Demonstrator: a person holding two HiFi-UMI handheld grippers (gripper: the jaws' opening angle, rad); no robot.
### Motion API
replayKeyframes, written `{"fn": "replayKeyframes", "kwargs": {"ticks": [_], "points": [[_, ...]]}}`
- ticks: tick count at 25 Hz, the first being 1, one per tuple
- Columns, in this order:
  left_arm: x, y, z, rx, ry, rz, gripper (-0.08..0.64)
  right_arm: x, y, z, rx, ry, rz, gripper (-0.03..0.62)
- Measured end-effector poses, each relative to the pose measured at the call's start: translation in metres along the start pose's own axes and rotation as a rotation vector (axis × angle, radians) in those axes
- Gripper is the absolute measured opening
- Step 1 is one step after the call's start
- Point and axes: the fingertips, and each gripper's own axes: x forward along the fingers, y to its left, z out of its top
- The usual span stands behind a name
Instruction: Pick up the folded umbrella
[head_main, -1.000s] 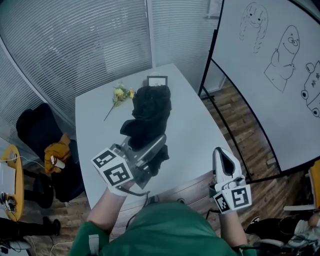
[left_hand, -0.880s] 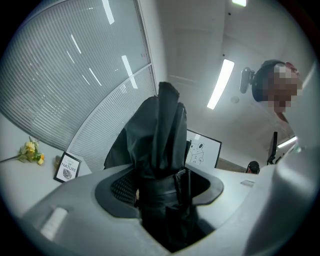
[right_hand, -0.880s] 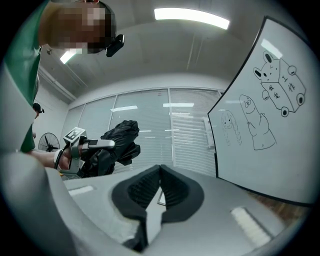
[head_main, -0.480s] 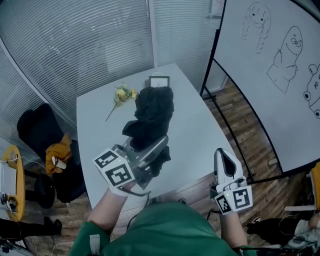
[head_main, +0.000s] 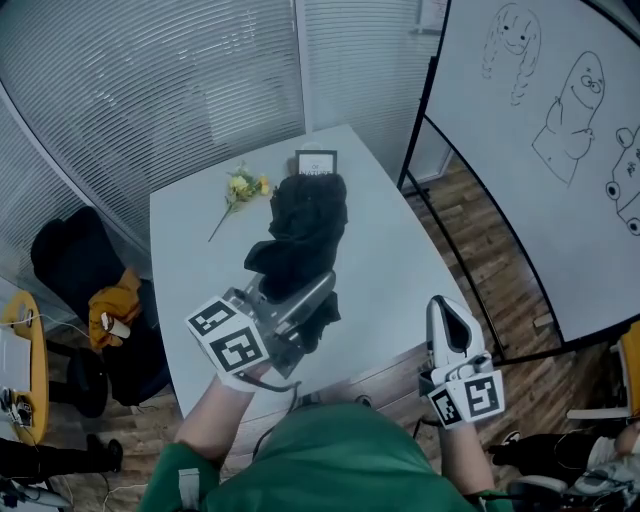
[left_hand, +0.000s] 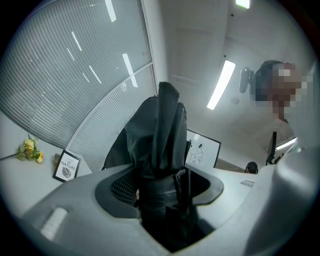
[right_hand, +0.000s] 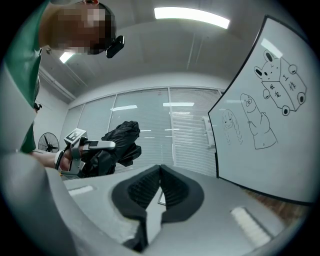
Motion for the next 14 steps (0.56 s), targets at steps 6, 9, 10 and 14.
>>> {"fn": "replayKeyframes", "kwargs": {"ticks": [6,9,10,14], "points": [[-0.003,0.0,0.001,-0.01,-0.002,-0.006,0.265,-0.001,0.004,-0.001,0.003,0.006,-0.004,0.003],[-0.006,0.0,0.001,-0.01,-0.002,-0.011,0.265,-0.001,0.007,-0.002,-0.001,0.008,-0.003,0.003],[-0.007,0.0,0.001,-0.01,-0.001,-0.012,0.265,-0.002,0.008,-0.001,-0.003,0.009,-0.002,0.003],[-0.012,0.0,0.004,-0.013,-0.001,-0.016,0.265,-0.001,0.014,0.0,-0.007,0.01,-0.003,0.003]]}}
